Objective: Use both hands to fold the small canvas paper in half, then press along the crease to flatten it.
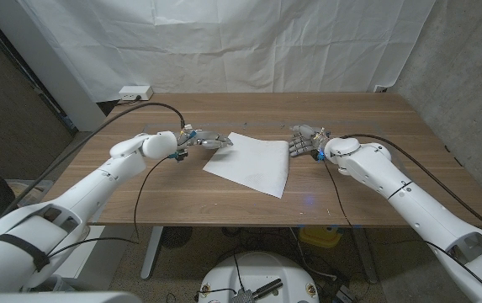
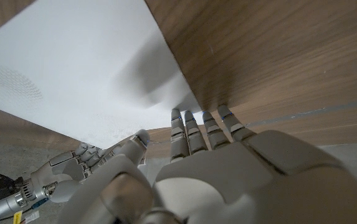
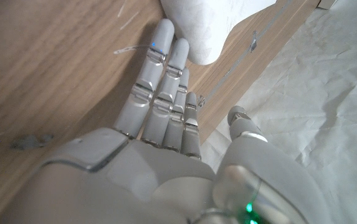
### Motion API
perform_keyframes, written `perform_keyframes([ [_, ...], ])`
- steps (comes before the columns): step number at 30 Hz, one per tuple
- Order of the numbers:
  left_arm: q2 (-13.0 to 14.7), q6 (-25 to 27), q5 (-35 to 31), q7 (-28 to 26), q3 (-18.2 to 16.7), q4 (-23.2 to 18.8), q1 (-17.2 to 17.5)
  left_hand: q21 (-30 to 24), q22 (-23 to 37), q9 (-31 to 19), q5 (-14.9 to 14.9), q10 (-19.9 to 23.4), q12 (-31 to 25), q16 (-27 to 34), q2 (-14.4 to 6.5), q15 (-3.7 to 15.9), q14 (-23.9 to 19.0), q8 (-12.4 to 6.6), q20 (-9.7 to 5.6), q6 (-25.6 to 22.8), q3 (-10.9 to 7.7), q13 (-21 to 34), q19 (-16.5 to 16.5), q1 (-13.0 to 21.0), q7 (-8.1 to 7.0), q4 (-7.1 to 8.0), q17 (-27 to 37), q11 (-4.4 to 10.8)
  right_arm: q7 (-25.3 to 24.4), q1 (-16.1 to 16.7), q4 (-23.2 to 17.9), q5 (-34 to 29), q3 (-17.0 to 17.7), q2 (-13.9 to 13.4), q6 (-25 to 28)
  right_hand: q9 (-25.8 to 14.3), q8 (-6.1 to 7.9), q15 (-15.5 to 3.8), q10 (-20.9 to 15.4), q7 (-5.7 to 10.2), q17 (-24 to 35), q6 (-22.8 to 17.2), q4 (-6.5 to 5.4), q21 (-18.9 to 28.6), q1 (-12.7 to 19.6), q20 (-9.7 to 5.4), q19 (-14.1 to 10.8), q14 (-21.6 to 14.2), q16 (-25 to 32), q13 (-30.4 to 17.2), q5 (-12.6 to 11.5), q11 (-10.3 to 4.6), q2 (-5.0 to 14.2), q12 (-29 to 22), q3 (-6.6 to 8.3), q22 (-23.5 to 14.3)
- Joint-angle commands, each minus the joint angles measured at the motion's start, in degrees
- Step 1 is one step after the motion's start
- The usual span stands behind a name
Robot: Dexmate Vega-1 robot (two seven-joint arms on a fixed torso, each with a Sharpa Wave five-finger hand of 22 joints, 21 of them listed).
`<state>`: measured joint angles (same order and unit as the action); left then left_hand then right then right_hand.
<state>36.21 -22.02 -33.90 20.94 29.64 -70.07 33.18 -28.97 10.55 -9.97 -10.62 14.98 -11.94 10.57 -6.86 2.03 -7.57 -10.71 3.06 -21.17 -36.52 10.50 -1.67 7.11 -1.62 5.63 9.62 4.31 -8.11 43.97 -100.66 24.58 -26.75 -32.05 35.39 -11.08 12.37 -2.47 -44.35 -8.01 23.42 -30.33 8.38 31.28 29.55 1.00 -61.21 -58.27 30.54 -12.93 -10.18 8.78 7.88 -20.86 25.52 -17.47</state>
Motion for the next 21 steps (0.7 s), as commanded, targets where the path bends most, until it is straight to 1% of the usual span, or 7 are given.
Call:
perform_keyframes([
  [1, -0.9, 17.6, -6.2, 6.6, 0.7, -14.3, 4.8, 0.3, 0.2, -0.2, -0.2, 1.2, -0.4, 0.3, 1.0, 1.87, -1.2, 0.08, 0.25, -0.2, 0.46, 0.1, -0.1, -0.9, -0.04, 0.62, 0.2, -0.05, -5.8, 0.0, -1.6, -0.9, 1.2, 0.6, 7.3, -0.3, 0.21, -0.65, -1.4, -0.05, 0.6, -1.2, -0.27, 2.0, 0.4, -0.74, -2.2, -2.2, 0.9, -0.2, -0.1, 0.21, 0.48, -0.7, -0.41, -1.1],
  [3, -1.3, 21.2, -7.3, 9.2, 1.1, -16.3, 5.1, 0.2, 0.3, -0.3, -0.2, 1.8, -0.5, 0.5, 1.1, 1.58, -1.8, 0.07, 0.39, -0.2, 0.75, 0.2, 0.2, -1.5, 0.01, 1.04, 0.3, -0.23, -6.1, 0.1, -1.6, -0.8, 1.5, 0.8, 7.2, -0.3, 0.21, -0.86, -2.2, -0.08, 0.1, -1.6, -0.52, 3.1, 0.3, -2.09, -3.6, -3.6, 0.8, -0.1, -0.2, 0.32, 0.64, -1.0, -0.37, -1.3],
  [9, -2.5, 28.5, -9.8, 15.4, 2.9, -19.0, 4.8, -0.4, 0.5, -0.2, -0.5, 5.5, -1.4, 1.2, 1.1, 0.93, -5.3, 0.21, 0.84, 0.5, 1.67, 0.2, 2.2, -3.7, 0.78, 2.64, 0.3, -0.52, -6.8, 0.8, -2.0, -1.7, 1.7, 0.7, 6.3, -0.3, 0.23, -0.56, -2.5, -0.50, -1.5, -2.6, -0.47, 4.1, 0.3, -3.12, -5.2, -3.5, -1.1, 0.2, -0.4, 0.64, 0.38, -1.0, 0.08, -0.6],
  [12, -2.9, 30.6, -10.8, 17.3, 3.7, -19.5, 4.5, -0.6, 0.6, -0.2, -0.6, 5.9, -1.4, 1.2, 1.0, 0.57, -5.8, 0.15, 1.06, 0.4, 1.87, 0.2, 2.9, -4.2, 1.58, 2.99, 0.3, -1.00, -9.0, 0.6, -3.3, -3.8, 0.6, 0.5, 8.2, -0.3, -0.16, 2.89, 1.1, -0.56, -4.5, -3.5, 0.01, 1.9, 1.0, -0.33, 2.8, 7.0, -8.9, 1.0, -0.5, 0.73, -0.34, 1.3, 1.05, 1.5],
  [14, -2.9, 31.0, -10.9, 17.7, 3.8, -19.8, 4.5, -0.7, 0.6, -0.2, -0.6, 6.2, -1.4, 1.2, 1.1, 0.39, -6.1, 0.06, 1.09, 0.2, 2.02, 0.2, 3.2, -4.4, 1.76, 3.16, 0.3, -1.12, -9.9, -0.1, -4.4, -5.0, -0.3, 0.2, 10.9, -0.3, -0.38, 5.14, 3.6, 0.08, -5.5, -3.6, 0.12, 0.2, 1.3, 2.02, 7.6, 12.1, -12.2, 1.2, -0.3, 0.37, -0.53, 3.0, 1.39, 3.1],
  [18, -2.7, 30.8, -10.5, 17.9, 3.7, -19.9, 4.5, -0.8, 0.6, -0.2, -0.7, 6.4, -1.4, 1.2, 1.2, 0.44, -6.3, -0.02, 0.97, 0.0, 2.21, 0.2, 3.4, -4.7, 1.91, 3.31, 0.3, -1.21, -9.6, -3.2, -6.1, -7.1, -3.3, -0.5, 18.9, -0.3, -0.47, 7.34, 6.5, 1.10, -6.1, -3.9, -0.18, -1.8, 1.0, 3.48, 12.2, 17.3, -15.3, 1.4, -0.1, -0.05, -0.93, 5.0, 1.07, 5.1],
  [21, -2.5, 30.3, -10.0, 17.6, 3.6, -19.9, 4.6, -0.8, 0.6, -0.2, -0.7, 6.4, -1.3, 1.1, 1.3, 0.42, -6.3, -0.02, 0.98, 0.0, 2.35, 0.2, 3.3, -5.0, 1.95, 3.41, 0.3, -1.32, -9.5, -4.8, -6.4, -8.3, -4.8, -0.2, 22.9, -0.3, -0.51, 8.94, 8.4, 1.02, -6.8, -4.3, -0.87, -3.6, -0.3, 4.82, 15.8, 21.1, -17.5, 1.6, 0.0, 0.67, -1.13, 6.4, 0.56, 6.2],
])
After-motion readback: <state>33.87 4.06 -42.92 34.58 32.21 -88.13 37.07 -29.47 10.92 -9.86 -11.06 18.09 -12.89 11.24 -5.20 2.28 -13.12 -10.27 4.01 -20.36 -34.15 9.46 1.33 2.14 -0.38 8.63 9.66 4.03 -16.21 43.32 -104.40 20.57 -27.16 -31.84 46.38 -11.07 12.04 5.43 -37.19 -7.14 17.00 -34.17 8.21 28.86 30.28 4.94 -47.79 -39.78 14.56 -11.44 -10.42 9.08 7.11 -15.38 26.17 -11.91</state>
